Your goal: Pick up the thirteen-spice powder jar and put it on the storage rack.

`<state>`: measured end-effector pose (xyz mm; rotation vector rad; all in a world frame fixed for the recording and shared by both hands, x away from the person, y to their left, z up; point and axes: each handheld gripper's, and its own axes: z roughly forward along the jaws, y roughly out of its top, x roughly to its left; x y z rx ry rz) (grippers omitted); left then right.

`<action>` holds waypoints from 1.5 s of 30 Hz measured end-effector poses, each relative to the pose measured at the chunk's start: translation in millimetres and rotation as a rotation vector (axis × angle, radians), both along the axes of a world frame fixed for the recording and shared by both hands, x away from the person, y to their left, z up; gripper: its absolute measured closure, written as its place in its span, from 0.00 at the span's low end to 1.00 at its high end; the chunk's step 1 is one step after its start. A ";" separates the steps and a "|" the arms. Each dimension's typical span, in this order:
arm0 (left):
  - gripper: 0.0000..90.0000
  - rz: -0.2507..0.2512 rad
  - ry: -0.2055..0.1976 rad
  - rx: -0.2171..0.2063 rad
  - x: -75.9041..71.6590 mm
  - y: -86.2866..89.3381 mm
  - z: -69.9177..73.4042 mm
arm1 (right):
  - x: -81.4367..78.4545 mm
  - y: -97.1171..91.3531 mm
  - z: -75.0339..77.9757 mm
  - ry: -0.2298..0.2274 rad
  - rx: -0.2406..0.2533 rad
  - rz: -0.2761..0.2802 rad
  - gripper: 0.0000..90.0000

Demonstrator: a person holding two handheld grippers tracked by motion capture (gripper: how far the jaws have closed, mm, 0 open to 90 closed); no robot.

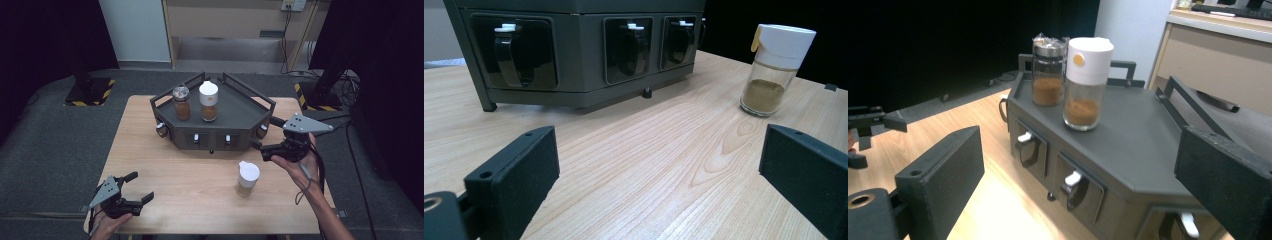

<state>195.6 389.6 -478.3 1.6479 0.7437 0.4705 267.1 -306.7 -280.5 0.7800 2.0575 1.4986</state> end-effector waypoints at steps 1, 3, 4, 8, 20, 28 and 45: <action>0.02 0.000 0.000 0.000 0.0 0.0 0.0 | -3.3 -3.2 -2.1 0.004 0.005 -0.003 0.06; 0.02 -0.001 0.001 0.001 -0.1 -0.2 0.2 | -10.5 -9.5 -7.1 0.003 0.012 -0.009 0.06; 0.02 -0.001 0.001 0.000 0.0 -0.2 0.2 | -14.1 -12.6 -10.1 0.001 0.017 -0.013 0.06; 0.02 -0.002 0.002 0.001 0.1 -0.2 0.2 | -27.3 -23.8 -22.5 0.010 0.030 -0.031 0.06; 0.02 -0.004 -0.001 0.003 0.1 -0.6 0.4 | -60.7 -45.0 -56.5 0.023 0.046 -0.092 0.05; 0.02 -0.004 0.001 0.006 0.4 -0.7 0.5 | -79.5 -53.0 -81.3 0.028 0.082 -0.122 0.05; 0.02 -0.007 0.000 0.007 0.4 -1.1 0.9 | -93.7 -62.7 -125.1 0.073 0.105 -0.142 0.05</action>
